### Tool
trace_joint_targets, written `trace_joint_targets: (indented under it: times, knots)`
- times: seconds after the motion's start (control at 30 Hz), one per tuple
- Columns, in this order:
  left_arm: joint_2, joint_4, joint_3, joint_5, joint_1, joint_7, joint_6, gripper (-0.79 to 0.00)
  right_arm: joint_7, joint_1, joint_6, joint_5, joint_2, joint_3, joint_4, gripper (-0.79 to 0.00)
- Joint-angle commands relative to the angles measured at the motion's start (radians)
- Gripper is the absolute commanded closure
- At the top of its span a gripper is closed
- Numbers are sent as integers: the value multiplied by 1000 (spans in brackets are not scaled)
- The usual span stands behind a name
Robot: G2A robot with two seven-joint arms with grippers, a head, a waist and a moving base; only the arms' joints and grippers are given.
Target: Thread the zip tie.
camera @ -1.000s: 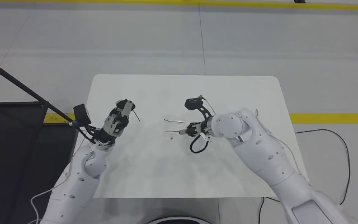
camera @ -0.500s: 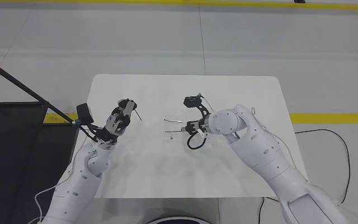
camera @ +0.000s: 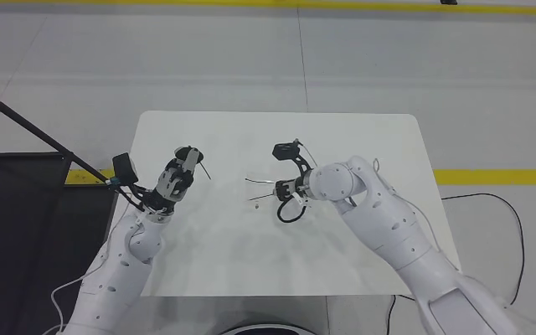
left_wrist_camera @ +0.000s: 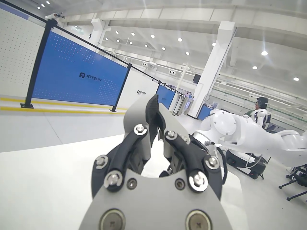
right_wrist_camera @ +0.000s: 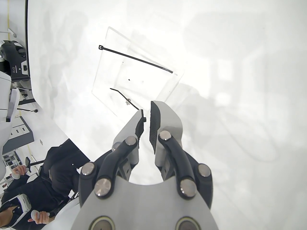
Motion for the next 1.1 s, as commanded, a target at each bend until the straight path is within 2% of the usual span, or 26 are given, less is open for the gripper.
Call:
trace_joint_targets:
  times: [0.0, 0.1, 0.37, 0.77, 0.9, 1.07]
  knots:
    - [-1, 0, -2, 0, 1, -2, -2, 0, -3, -6, 1, -4, 2, 7, -9, -49]
    - [-3, 0, -4, 1, 1, -4, -3, 0, -5, -18, 3, -10, 6, 20, -29, -3]
    - [-8, 2, -8, 4, 0, -8, -3, 0, -26, -78, -14, -17, 33, 105, -120, 0]
    - [-32, 28, 75, 130, -36, 26, 63, 0, -18, -361, -11, -79, 124, 389, -503, 0]
    - [-40, 44, 103, 149, -53, 28, 72, 0, -6, -460, -44, -69, 145, 472, -621, 0]
    - [-40, 44, 103, 149, -53, 28, 72, 0, -6, -460, -44, -69, 145, 472, -621, 0]
